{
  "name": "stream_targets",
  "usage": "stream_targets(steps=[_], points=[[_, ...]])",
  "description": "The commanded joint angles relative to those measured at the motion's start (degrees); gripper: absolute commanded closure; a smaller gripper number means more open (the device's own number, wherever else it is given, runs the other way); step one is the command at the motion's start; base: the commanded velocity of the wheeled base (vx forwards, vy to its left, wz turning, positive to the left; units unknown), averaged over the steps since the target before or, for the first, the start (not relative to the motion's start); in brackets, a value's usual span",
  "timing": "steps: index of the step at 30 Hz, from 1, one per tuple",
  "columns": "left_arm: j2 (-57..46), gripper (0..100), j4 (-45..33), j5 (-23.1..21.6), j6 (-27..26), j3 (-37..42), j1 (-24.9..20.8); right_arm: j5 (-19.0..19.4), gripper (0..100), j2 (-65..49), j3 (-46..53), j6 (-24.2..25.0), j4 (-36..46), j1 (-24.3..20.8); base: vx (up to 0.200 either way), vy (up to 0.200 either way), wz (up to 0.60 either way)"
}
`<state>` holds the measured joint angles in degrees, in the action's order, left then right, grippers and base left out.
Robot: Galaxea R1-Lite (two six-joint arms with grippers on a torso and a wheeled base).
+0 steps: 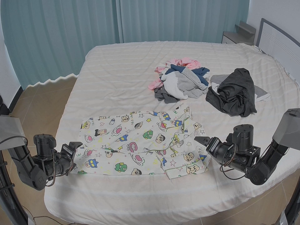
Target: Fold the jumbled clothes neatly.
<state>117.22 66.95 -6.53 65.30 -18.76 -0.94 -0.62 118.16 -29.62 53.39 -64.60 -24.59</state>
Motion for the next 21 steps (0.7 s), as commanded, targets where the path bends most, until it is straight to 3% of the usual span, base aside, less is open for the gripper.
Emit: stream_targets(steps=[1,6,12,21], points=[[0.02,0,0.11,0.12,0.00,-0.14,-0.03,-0.08,0,-1.36,0.71,-0.05,0.00,-0.02,0.200,0.000,0.00],[0.02,0,0.11,0.47,-0.09,-0.31,-0.03,-0.17,0,-1.36,1.15,-0.13,0.00,-0.02,0.200,0.000,0.00],[0.02,0,2.48,1.52,-2.90,-0.14,0.06,-0.26,0,-1.62,1.41,-0.57,0.00,0.07,0.000,0.000,0.00],[-2.18,0,5.12,3.55,-15.30,-2.51,-0.03,-0.26,0,-3.73,1.50,-3.91,0.70,0.33,0.000,0.000,0.00]])
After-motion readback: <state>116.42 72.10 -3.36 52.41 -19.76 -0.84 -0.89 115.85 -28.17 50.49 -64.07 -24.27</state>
